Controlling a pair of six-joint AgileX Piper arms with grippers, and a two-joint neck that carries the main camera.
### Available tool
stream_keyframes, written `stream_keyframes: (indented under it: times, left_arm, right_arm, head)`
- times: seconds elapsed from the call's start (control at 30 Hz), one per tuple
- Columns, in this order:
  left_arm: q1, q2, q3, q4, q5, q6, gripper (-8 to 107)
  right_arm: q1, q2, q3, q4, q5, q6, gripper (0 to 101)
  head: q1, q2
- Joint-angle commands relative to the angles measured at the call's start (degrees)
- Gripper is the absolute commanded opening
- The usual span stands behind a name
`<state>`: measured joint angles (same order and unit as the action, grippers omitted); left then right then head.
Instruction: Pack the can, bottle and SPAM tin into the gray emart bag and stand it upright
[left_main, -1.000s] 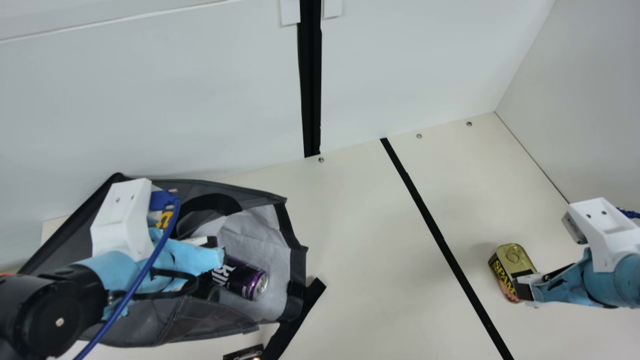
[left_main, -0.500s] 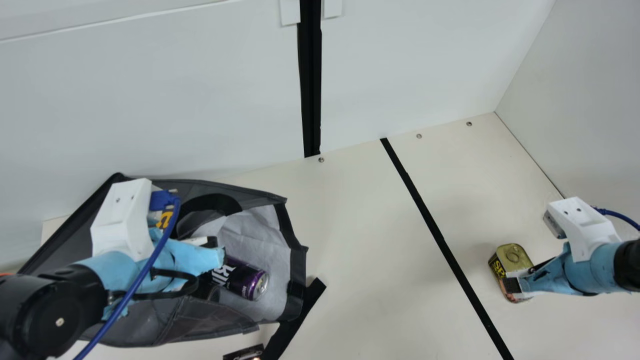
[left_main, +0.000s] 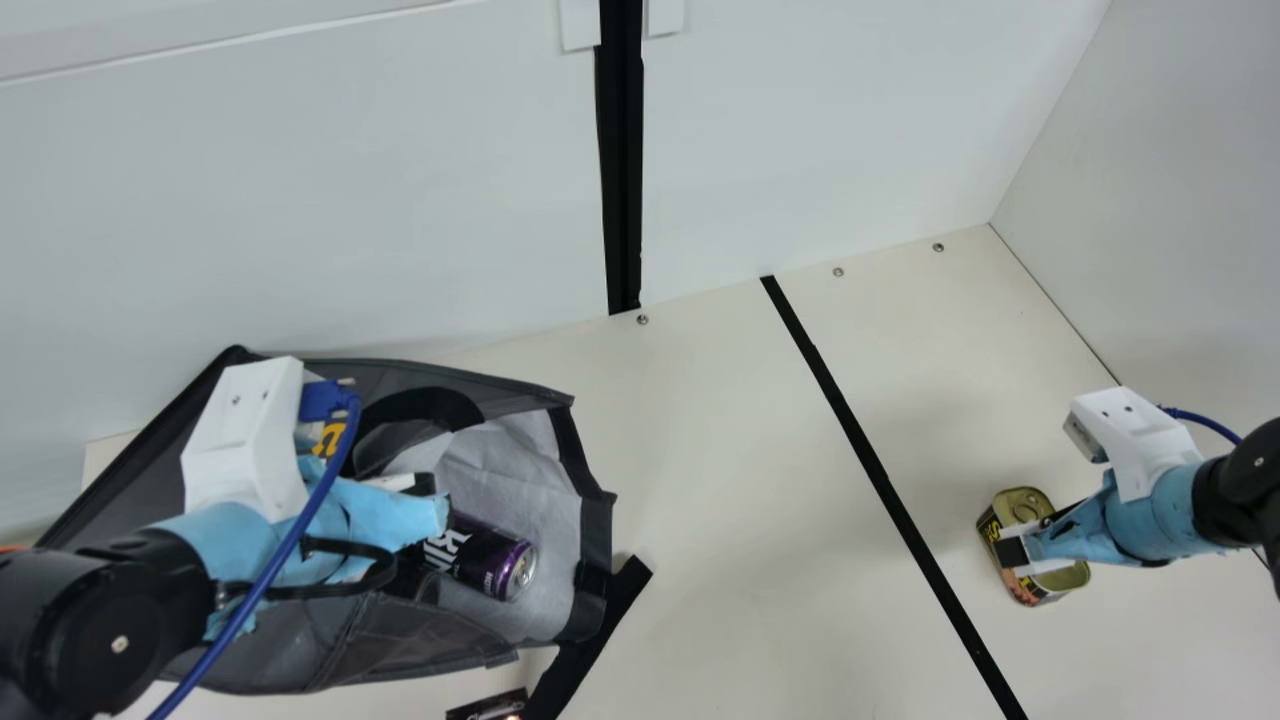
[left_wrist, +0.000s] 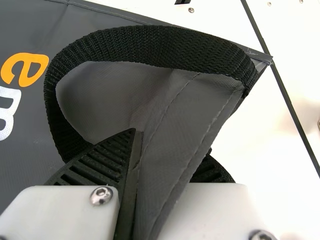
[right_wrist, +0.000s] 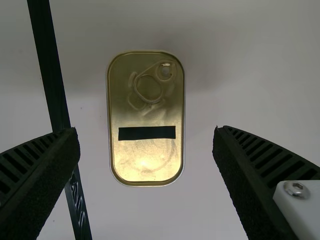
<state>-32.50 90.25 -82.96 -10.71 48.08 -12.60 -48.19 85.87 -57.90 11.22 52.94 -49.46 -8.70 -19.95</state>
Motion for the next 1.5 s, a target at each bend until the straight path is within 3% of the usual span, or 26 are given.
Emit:
stream_keyframes:
  times: [0.0, 0.47, 0.93, 1.47]
  left_arm:
    - [0.00, 0.00, 0.00, 0.00, 0.00, 0.00, -8]
    - [0.00, 0.00, 0.00, 0.00, 0.00, 0.00, -8]
    - [0.00, 0.00, 0.00, 0.00, 0.00, 0.00, -8]
    - [0.00, 0.00, 0.00, 0.00, 0.00, 0.00, -8]
  right_arm:
    - [0.22, 1.24, -0.22, -0.08, -0.62, 0.08, 95]
    - [2.15, 7.60, -0.90, -0.63, -3.44, 1.02, 95]
    - [2.48, 10.10, -1.10, -0.66, -4.17, -0.01, 1]
    - [5.40, 5.81, -3.05, 1.67, -0.81, -4.91, 0]
  head:
    - [-1.30, -0.05]
    - [-1.30, -0.05]
    - [-1.30, -0.05]
    - [-1.30, -0.05]
